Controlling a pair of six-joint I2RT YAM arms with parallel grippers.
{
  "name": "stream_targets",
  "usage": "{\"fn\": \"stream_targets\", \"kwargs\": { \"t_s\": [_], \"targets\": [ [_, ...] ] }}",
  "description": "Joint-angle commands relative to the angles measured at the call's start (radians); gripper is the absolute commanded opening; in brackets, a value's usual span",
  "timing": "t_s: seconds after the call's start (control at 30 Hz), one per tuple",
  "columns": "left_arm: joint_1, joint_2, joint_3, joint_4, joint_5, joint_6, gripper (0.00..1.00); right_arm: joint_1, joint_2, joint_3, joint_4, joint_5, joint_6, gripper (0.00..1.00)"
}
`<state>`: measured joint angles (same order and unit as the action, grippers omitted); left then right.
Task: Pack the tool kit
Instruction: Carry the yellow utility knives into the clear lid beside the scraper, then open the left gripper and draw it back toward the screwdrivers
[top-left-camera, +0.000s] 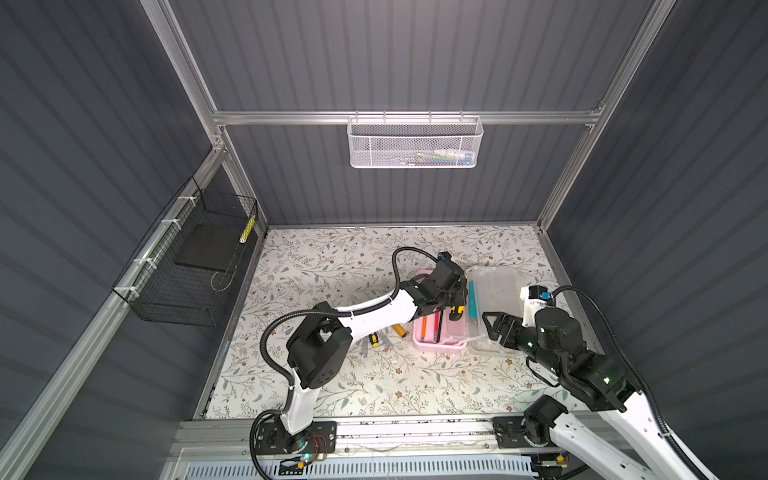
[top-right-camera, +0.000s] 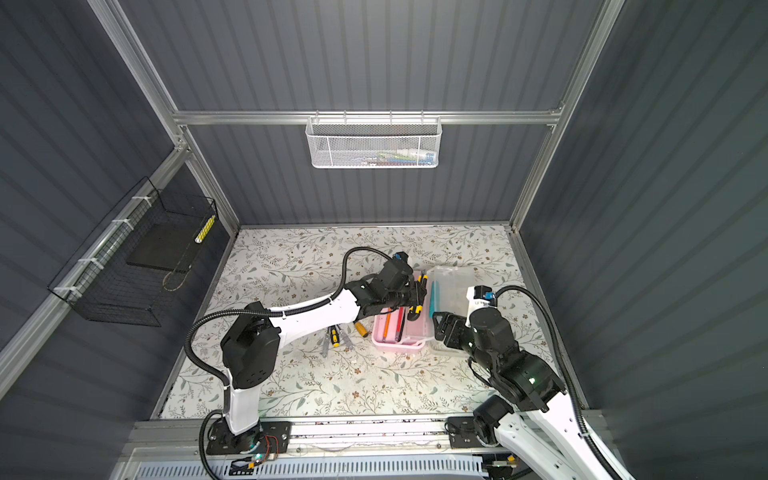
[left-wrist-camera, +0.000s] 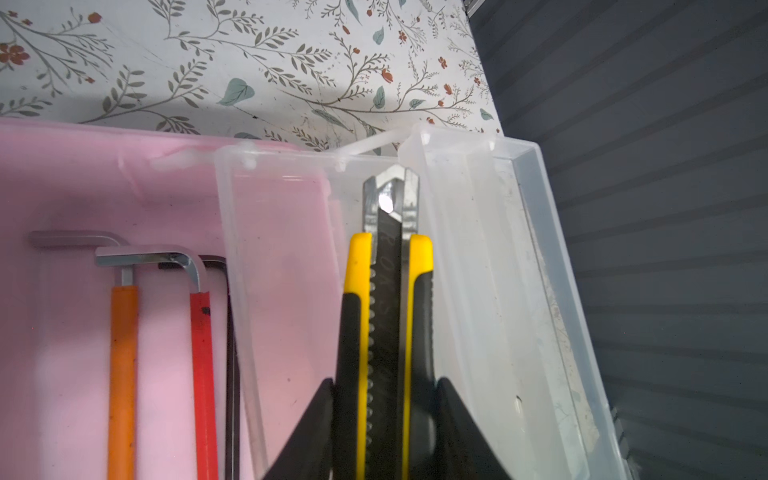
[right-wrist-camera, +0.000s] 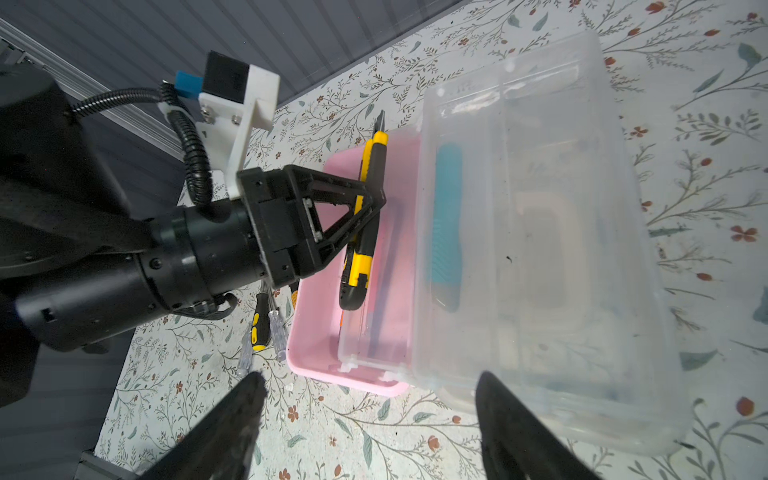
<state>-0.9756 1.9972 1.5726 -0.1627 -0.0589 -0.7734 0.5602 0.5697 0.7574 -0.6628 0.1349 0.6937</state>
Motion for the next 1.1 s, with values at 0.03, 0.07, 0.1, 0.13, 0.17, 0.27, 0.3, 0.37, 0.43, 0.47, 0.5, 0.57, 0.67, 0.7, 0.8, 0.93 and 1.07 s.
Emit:
{"fn": "stream_targets", "kwargs": {
  "t_s": [0.03,0.07,0.1,0.13,0.17,0.27,0.3,0.37,0.43,0.47,0.5,0.57,0.67,0.7,0.8,0.93,1.07],
  "targets": [
    [-0.002,0.067,0.075,-0.014,-0.002,-0.018,0.18,-0.012,-0.009,-0.025,-0.011,0.008,-0.014,0.80],
    [-0.003,0.077,0.081,-0.018,-0.003,-0.021,0.19,-0.013,-0.009,-0.028,-0.012,0.007,-0.013,0.80],
    [-0.002,0.088,0.088,-0.017,-0.004,-0.021,0.20,-0.014,-0.010,-0.034,-0.011,0.006,-0.010,0.80],
    [-0.002,0.098,0.097,-0.021,-0.006,-0.023,0.20,-0.016,-0.013,-0.040,-0.007,0.004,-0.008,0.80],
    [-0.002,0.105,0.106,-0.032,-0.015,-0.023,0.20,-0.018,-0.016,-0.045,-0.004,0.002,-0.008,0.80],
    [-0.002,0.121,0.119,-0.060,-0.041,-0.024,0.24,-0.022,-0.020,-0.057,-0.003,0.002,-0.007,0.80],
    [-0.002,0.123,0.121,-0.065,-0.044,-0.027,0.28,-0.024,-0.019,-0.060,-0.003,-0.002,-0.008,0.80],
    [-0.002,0.126,0.118,-0.066,-0.050,-0.029,0.35,-0.027,-0.018,-0.067,0.006,-0.009,-0.010,0.80],
    [-0.002,0.129,0.115,-0.062,-0.050,-0.036,0.42,-0.030,-0.010,-0.068,0.008,-0.019,-0.010,0.80],
    [-0.002,0.130,0.115,-0.059,-0.048,-0.036,0.44,-0.030,-0.007,-0.068,0.008,-0.022,-0.008,0.80],
    [-0.002,0.129,0.114,-0.055,-0.047,-0.037,0.46,-0.030,-0.004,-0.068,0.008,-0.027,-0.005,0.80],
    [-0.002,0.120,0.107,-0.041,-0.046,-0.033,0.51,-0.031,0.001,-0.068,0.013,-0.039,-0.003,0.80],
    [-0.001,0.097,0.095,-0.022,-0.055,-0.016,0.58,-0.030,0.005,-0.063,0.015,-0.044,-0.007,0.80],
    [-0.001,0.087,0.092,-0.021,-0.061,-0.011,0.61,-0.031,0.010,-0.060,0.015,-0.044,-0.010,0.80],
    [0.000,0.064,0.111,-0.042,-0.062,0.015,0.67,-0.032,0.028,-0.038,0.007,-0.048,-0.018,0.80],
    [0.002,0.008,0.104,-0.058,-0.072,0.057,0.79,-0.032,0.043,0.003,0.002,-0.054,-0.037,0.80],
    [0.001,-0.102,0.018,-0.047,-0.080,0.096,0.99,-0.031,0.082,0.049,-0.011,-0.049,-0.064,0.80]
  ]
}}
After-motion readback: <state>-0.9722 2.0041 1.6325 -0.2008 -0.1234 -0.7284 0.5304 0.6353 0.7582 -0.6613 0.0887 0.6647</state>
